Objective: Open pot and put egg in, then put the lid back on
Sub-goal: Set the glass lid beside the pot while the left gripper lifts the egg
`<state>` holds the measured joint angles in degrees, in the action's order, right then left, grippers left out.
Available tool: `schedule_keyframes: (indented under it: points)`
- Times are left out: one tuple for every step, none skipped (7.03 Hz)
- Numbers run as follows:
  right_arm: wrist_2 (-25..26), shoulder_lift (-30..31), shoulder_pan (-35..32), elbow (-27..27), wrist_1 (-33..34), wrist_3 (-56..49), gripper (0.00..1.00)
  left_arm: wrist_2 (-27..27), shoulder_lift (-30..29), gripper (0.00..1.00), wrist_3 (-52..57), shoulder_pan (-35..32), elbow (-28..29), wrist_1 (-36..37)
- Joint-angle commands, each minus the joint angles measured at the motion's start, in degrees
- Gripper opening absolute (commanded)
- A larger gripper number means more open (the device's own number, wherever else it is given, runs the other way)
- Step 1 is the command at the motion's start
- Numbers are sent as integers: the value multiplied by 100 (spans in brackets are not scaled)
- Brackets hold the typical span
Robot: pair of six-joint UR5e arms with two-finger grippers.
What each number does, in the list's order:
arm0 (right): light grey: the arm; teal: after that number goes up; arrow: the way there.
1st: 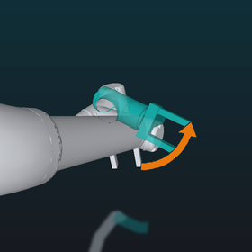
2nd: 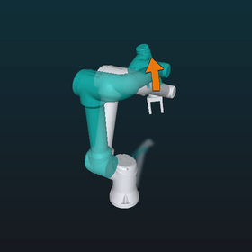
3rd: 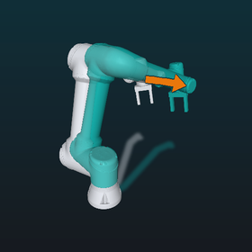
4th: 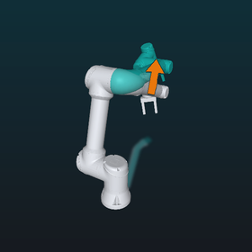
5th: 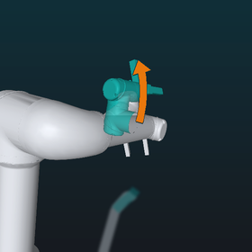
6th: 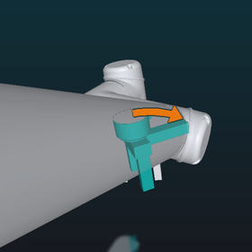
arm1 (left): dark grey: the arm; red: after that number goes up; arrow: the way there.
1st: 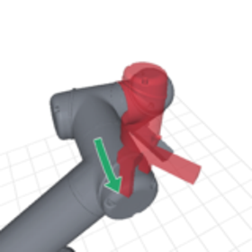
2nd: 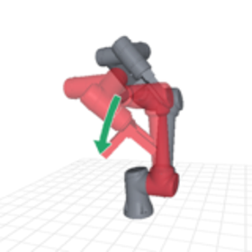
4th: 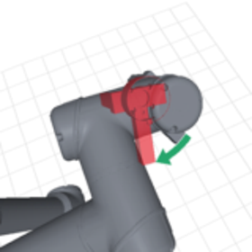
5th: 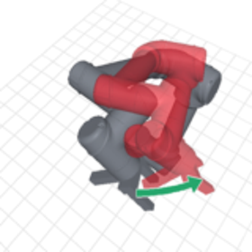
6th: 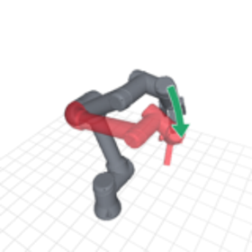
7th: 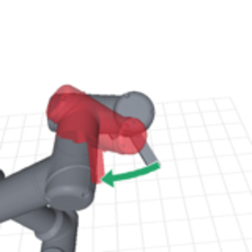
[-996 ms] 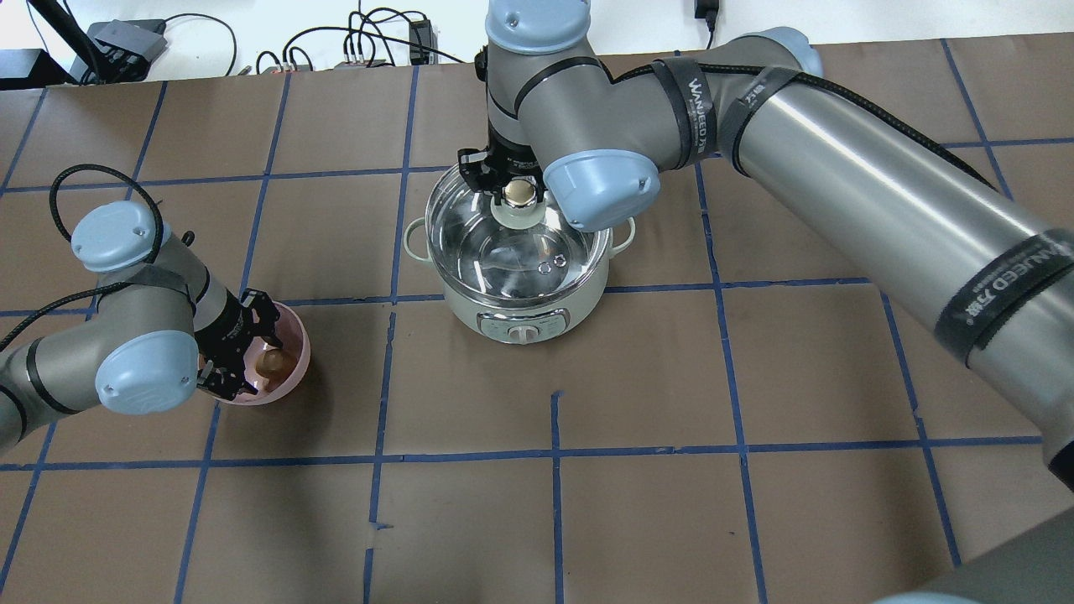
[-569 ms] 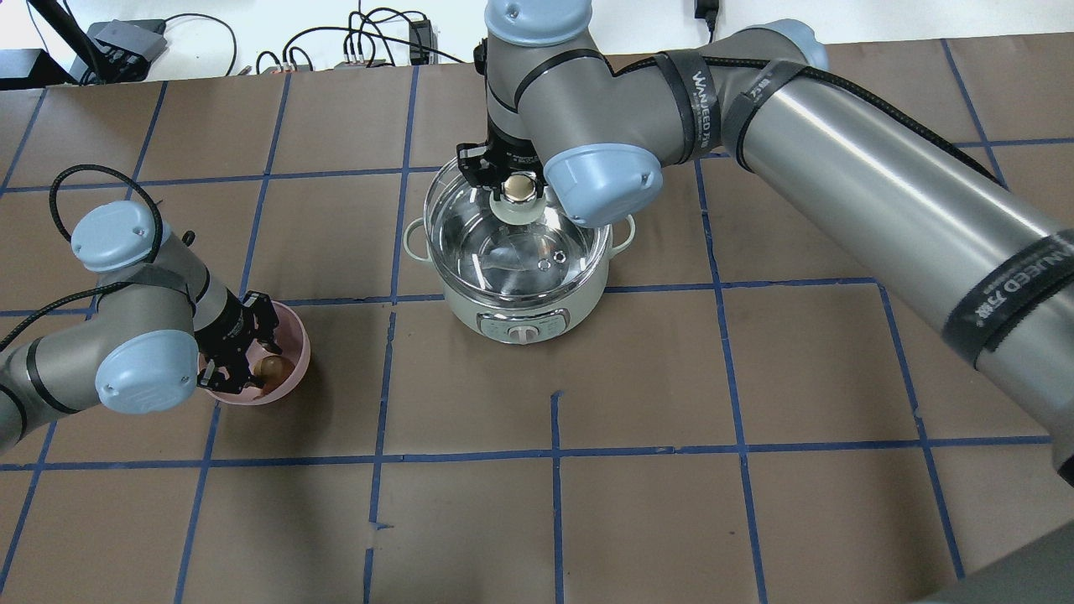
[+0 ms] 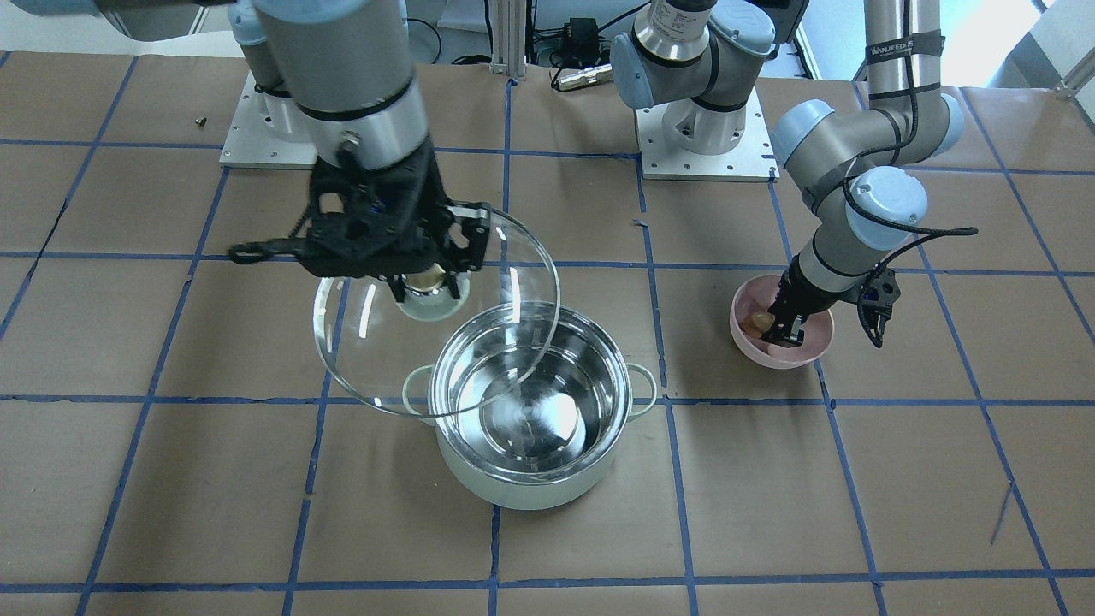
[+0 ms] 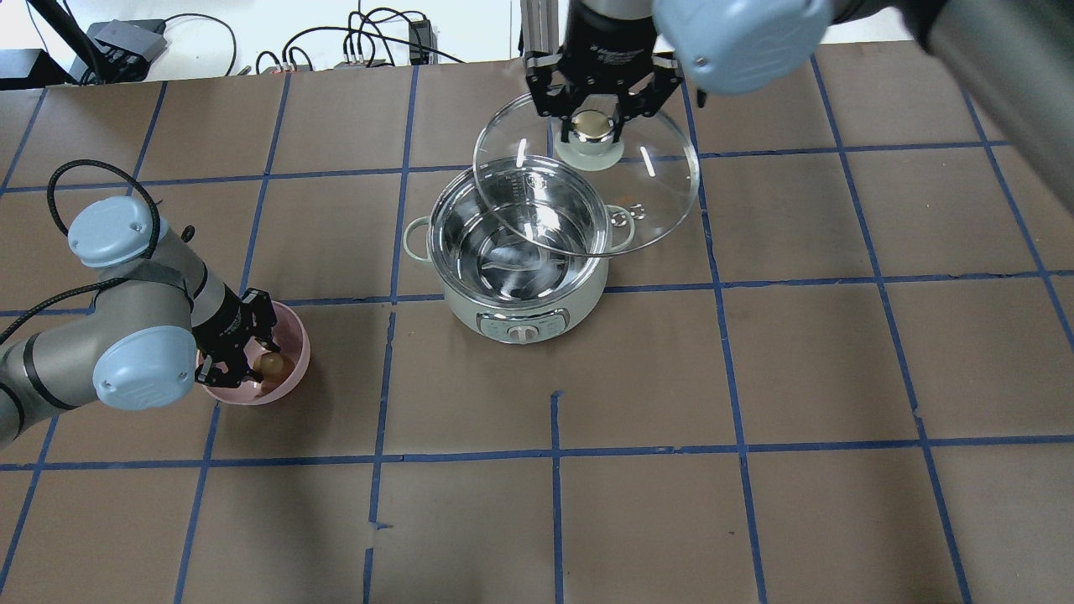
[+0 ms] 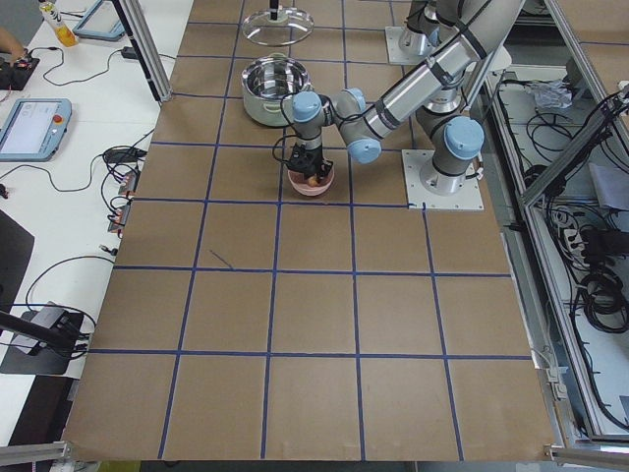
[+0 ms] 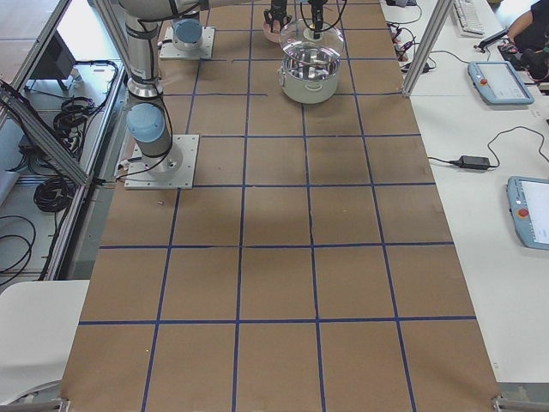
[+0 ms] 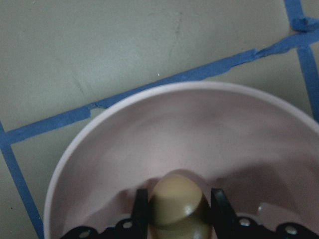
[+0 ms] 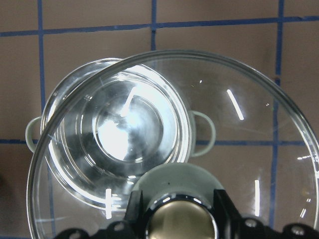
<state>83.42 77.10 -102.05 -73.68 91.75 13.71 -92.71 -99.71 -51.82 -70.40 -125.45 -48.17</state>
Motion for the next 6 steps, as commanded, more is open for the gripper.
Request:
schedule_keyframes:
  points:
    - [-309, 543, 781, -250, -1000, -323, 17, -1, 48, 15, 23, -9, 99, 9]
    - [-291, 674, 957, -556, -975, -508, 18, -27, 83, 13, 23, -17, 239, -43]
    - [-247, 936, 968, -699, -1001, -666, 17, -36, 92, 13, 14, -52, 284, -69]
    - [362, 1069, 977, -857, -1010, -1033, 16, -36, 145, 13, -4, -96, 284, -70]
    - [568, 1175, 986, -1015, -1010, -1463, 16, -36, 258, 13, -12, -131, 310, -139]
    - [362, 1211, 986, -1060, -967, -1476, 9, -19, 381, 13, -30, -149, 441, -444]
